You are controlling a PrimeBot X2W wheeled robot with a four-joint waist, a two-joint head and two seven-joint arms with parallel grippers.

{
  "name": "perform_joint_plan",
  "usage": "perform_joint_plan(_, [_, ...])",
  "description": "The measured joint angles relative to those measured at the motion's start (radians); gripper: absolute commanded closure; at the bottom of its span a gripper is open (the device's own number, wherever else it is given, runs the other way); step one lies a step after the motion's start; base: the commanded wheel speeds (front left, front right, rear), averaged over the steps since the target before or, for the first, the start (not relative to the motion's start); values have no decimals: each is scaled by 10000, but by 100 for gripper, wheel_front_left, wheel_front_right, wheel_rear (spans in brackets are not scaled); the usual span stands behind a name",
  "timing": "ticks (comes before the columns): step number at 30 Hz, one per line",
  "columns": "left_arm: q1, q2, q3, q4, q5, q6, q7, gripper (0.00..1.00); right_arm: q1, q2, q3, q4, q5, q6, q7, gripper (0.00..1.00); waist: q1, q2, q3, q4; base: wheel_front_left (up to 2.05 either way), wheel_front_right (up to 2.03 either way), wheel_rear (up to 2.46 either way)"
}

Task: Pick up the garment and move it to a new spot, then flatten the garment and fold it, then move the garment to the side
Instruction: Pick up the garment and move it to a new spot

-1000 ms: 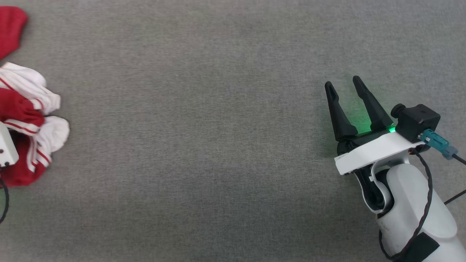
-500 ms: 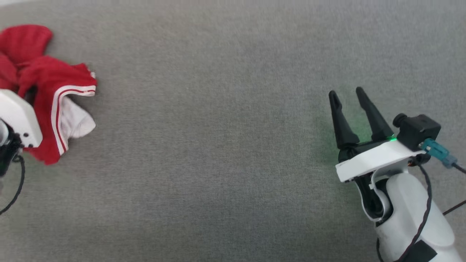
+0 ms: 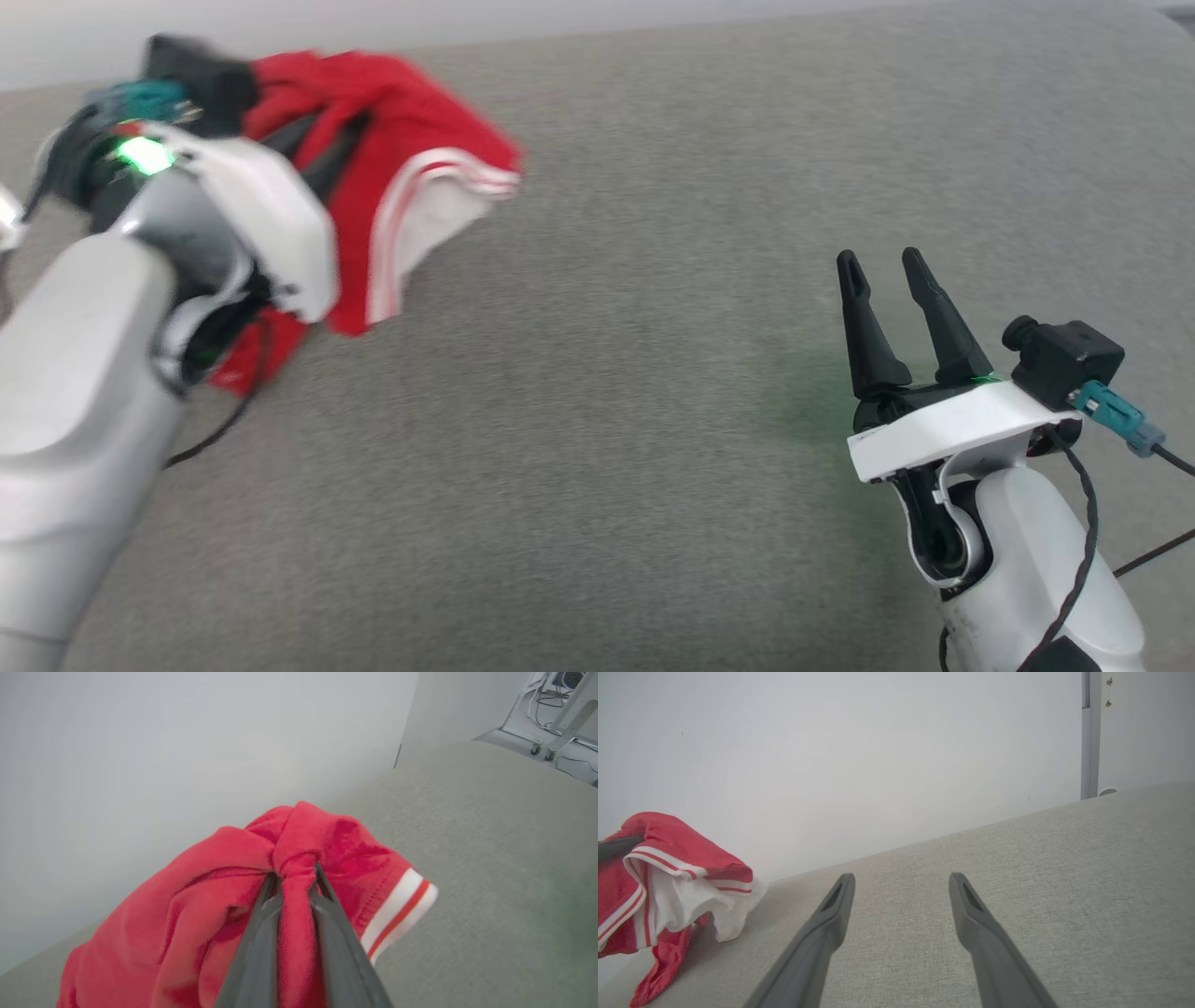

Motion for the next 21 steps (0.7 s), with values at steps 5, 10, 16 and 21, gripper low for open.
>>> perform_joint_plan(5, [-1088,-1007,-1129,12,-144,0,92,100,56,203,-255,-67,222,0,2,0,0,0,163,-739,0,0,0])
perform_joint_plan(10, [-2102,-1898,-1933,548,-282,2,-357,100,50,337,-301,-88,322,0,2,0,0,0,394,-1335,0,0,0])
perform_joint_plan(16, [-2696,-2320,-4059,989,-1267,-6,-299,100,-22,393,-454,-107,571,0,0,0,0,1,768,-2214,0,0,0])
perform_joint_plan(21, [-2757,-1818,-5396,1620,-2207,-6,-96,100,-109,437,-249,-178,1210,0,2,0,0,0,1017,-2961,0,0,0])
